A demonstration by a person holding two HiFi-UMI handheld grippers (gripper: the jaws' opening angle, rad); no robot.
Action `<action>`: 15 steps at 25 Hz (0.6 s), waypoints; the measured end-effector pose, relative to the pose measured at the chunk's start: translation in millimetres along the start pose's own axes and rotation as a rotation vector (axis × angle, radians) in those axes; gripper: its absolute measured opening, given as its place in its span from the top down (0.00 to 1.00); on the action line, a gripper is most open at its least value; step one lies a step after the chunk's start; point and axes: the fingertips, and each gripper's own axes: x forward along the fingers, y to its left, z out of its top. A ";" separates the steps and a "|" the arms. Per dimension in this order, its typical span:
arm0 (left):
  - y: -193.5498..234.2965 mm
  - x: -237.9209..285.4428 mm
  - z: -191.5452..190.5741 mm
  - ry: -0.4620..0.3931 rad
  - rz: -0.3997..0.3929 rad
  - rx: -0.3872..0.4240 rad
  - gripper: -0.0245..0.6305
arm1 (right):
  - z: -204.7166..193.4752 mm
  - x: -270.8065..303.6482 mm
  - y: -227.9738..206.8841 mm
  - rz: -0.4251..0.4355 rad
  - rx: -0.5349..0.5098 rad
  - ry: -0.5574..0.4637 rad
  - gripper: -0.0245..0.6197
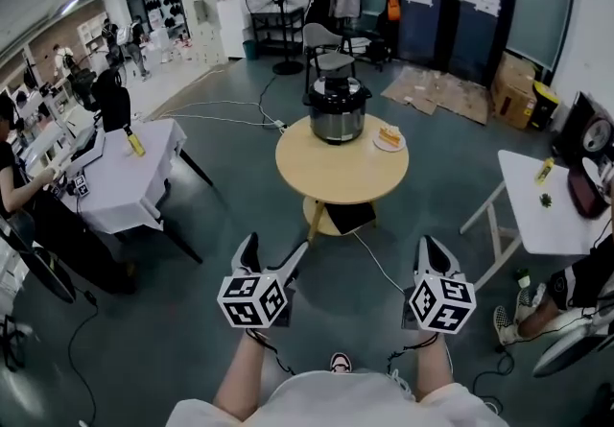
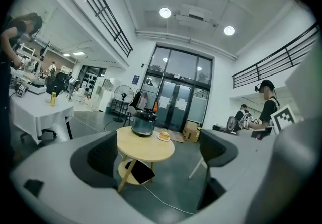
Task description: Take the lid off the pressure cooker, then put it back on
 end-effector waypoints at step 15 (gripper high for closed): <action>25.6 132.2 5.4 0.011 0.062 -0.013 0.20 | 12.8 133.1 -51.4 0.033 0.008 0.026 0.96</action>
